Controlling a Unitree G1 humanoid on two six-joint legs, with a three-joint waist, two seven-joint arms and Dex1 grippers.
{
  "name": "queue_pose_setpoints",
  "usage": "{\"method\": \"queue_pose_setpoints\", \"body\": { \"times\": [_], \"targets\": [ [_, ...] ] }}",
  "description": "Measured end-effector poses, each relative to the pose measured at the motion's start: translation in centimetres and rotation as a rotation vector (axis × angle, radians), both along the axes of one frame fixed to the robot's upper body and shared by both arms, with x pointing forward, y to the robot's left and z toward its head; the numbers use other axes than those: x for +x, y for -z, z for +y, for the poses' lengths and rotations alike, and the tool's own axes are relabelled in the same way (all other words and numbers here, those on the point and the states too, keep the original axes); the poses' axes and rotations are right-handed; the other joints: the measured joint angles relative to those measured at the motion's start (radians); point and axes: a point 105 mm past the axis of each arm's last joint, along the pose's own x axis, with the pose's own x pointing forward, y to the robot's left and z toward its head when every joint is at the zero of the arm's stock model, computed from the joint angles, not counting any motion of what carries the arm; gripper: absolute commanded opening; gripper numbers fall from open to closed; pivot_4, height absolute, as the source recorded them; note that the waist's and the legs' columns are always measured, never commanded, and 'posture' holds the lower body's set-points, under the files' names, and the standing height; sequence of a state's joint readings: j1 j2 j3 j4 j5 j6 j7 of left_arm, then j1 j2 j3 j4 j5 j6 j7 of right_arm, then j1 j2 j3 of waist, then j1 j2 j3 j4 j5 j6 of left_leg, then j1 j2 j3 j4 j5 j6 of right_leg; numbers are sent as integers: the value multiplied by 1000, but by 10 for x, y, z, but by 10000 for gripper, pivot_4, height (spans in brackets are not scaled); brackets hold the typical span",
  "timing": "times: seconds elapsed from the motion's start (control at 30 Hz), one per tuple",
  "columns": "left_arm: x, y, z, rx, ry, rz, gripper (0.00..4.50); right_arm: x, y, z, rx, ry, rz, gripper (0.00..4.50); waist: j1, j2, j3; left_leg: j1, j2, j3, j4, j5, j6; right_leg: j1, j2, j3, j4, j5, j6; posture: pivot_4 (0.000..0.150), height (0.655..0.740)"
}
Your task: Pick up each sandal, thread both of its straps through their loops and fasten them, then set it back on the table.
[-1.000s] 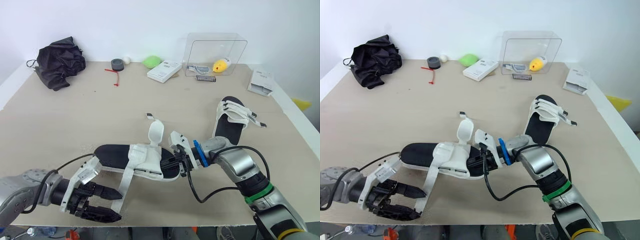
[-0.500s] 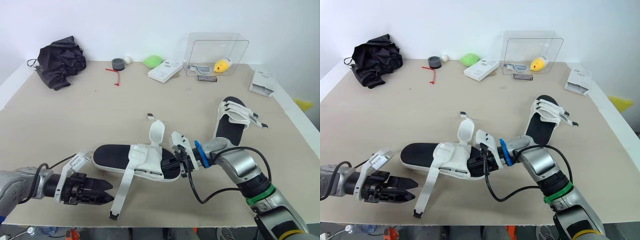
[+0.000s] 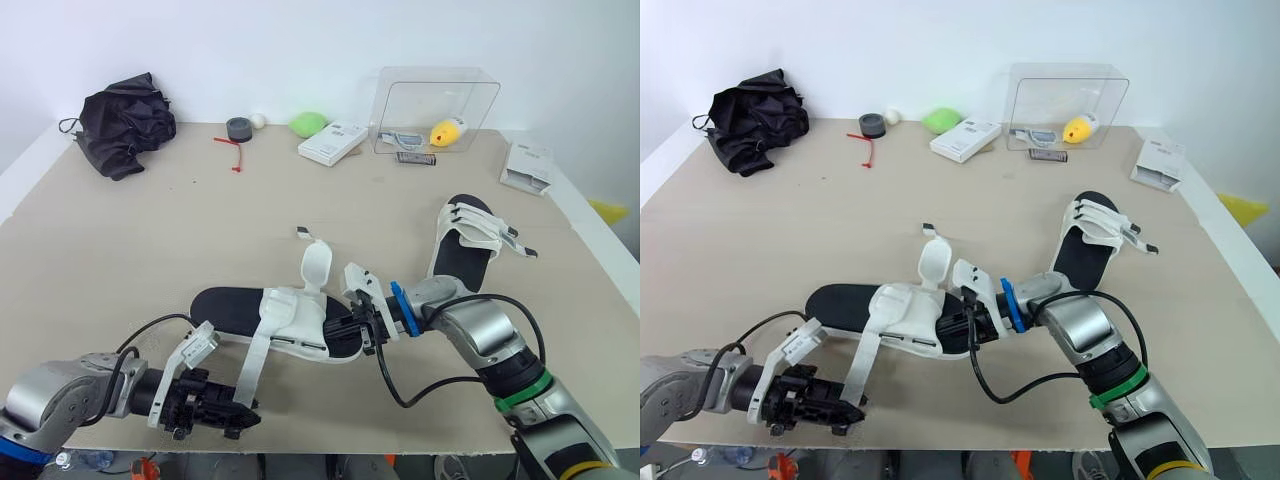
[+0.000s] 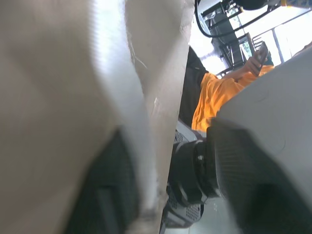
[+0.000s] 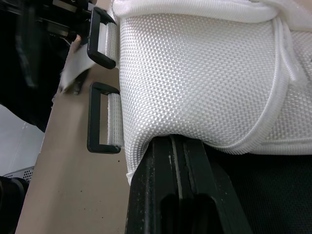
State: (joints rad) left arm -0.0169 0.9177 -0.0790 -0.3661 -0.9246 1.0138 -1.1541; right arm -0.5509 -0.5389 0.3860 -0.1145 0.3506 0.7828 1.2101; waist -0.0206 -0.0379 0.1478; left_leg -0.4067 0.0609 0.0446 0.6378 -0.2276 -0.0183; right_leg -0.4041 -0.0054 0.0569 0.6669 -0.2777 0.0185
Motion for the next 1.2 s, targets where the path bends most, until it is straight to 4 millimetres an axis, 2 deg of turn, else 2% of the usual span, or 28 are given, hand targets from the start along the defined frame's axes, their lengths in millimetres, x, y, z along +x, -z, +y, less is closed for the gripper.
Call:
{"method": "queue_pose_setpoints", "body": {
  "times": [0.03, 0.07, 0.37, 0.57, 0.63, 0.73, 0.87, 1.07, 1.2],
  "targets": [
    [1, -1, 0, 2, 1, 1, 771, 0, 0, 0, 0, -1, 0, 0, 0, 0, 0, 0, 0, 0, 0, 0, 0, 0, 0, 0, 0, 0, 0, 1500, 7400],
    [1, -2, 0, 3, 2, 1, 300, 0, 0, 0, 0, -2, 1, 0, 0, 0, 0, 0, 0, 0, 0, 0, 0, 0, 0, 0, 0, 0, 0, 1500, 7400],
    [16, -38, -7, -69, 44, -28, 300, 0, 0, 1, 0, -5, 2, 0, 0, 0, 0, 0, 0, -1, 1, 0, 0, 0, 1, -1, 1, 0, 0, 1500, 7400],
    [46, -111, -19, -331, 59, 3, 300, 0, 0, 1, -1, -4, 0, 0, -1, -1, 0, 0, 0, -4, 3, 0, 0, 1, 2, -2, 3, 0, 0, 1500, 7400],
    [58, -124, -19, -369, 29, -3, 300, -1, 0, 2, 2, -7, 1, 0, -3, 0, -1, 0, -1, -4, 3, 0, 0, 1, 1, -1, 3, 0, 1, 1500, 7400],
    [73, -116, -19, -358, -29, 43, 300, -1, 0, 3, 3, -12, 2, 0, -5, 0, -1, -1, -2, -5, 3, 0, 0, 1, 1, -1, 3, -1, 1, 1500, 7400],
    [92, -90, -25, -247, -67, 77, 300, -1, 0, 3, 3, -8, 3, 0, -2, 0, -1, -1, -2, -5, 3, 1, -1, 0, 1, -2, 3, 0, 0, 1500, 7400],
    [99, -72, -44, -199, 20, 74, 300, 0, 0, 5, 7, 5, -3, 0, -4, 0, -1, 0, -2, -4, 3, 1, -3, 0, 3, -2, 6, 0, -1, 1500, 7400],
    [108, -68, -43, -183, 12, 64, 300, -1, 0, 6, 11, 12, -7, 0, -5, 0, -1, 0, -2, -4, 3, 1, -3, -1, 3, -2, 10, -2, -2, 1500, 7400]
  ]
}}
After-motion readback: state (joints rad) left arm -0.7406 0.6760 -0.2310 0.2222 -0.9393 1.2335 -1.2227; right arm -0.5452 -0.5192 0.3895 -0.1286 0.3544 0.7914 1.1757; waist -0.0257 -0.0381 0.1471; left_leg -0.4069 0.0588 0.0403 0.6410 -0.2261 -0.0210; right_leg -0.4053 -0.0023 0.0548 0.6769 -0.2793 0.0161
